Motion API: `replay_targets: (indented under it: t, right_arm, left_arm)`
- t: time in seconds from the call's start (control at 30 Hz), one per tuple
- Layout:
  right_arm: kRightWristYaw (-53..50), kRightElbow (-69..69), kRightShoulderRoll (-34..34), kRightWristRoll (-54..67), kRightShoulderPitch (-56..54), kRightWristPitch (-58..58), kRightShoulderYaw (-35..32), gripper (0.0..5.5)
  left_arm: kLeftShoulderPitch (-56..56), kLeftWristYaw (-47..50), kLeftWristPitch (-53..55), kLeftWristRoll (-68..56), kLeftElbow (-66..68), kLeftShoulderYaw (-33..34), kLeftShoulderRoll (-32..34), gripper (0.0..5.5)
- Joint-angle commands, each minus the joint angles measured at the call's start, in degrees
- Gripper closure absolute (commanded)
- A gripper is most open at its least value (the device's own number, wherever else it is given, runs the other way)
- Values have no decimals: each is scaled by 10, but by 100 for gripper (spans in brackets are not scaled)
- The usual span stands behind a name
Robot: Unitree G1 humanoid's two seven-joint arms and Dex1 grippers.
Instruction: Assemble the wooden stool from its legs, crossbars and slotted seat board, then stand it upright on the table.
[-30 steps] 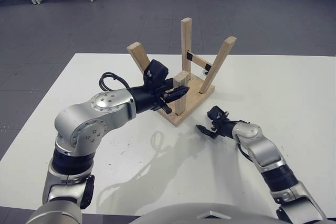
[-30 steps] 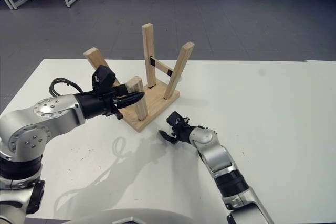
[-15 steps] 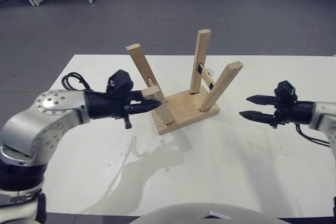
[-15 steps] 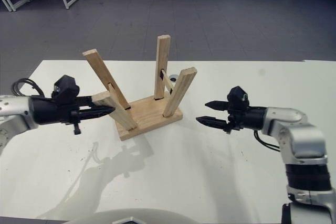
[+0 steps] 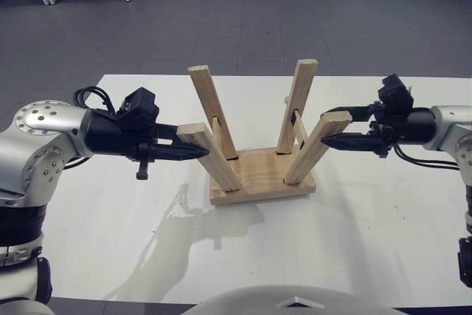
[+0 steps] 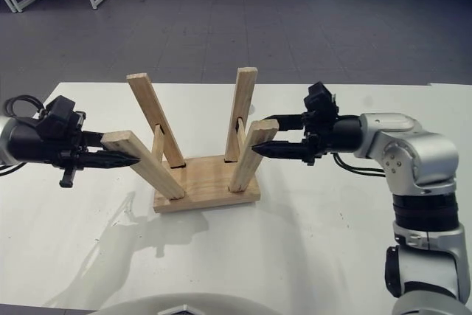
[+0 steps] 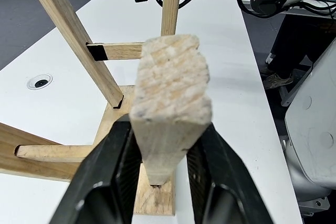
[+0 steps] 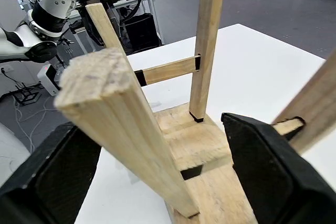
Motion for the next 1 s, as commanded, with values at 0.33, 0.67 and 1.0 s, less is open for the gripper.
replay_targets:
  t: [0.33,0.67,1.0]
  right_arm:
    - [-51,-44,4,104,-8,138,-9,351]
    - [-171,-80,9,239,-23,323,-45,351]
    - [-254,182,-47,483,-136,407,85,308]
  left_arm:
    - [2,-13,16,-14,-7,-2,-17,432]
    - [21,74,112,-44,-49,10,-20,432]
    - [-87,50,366,-236,77,-14,-24,393]
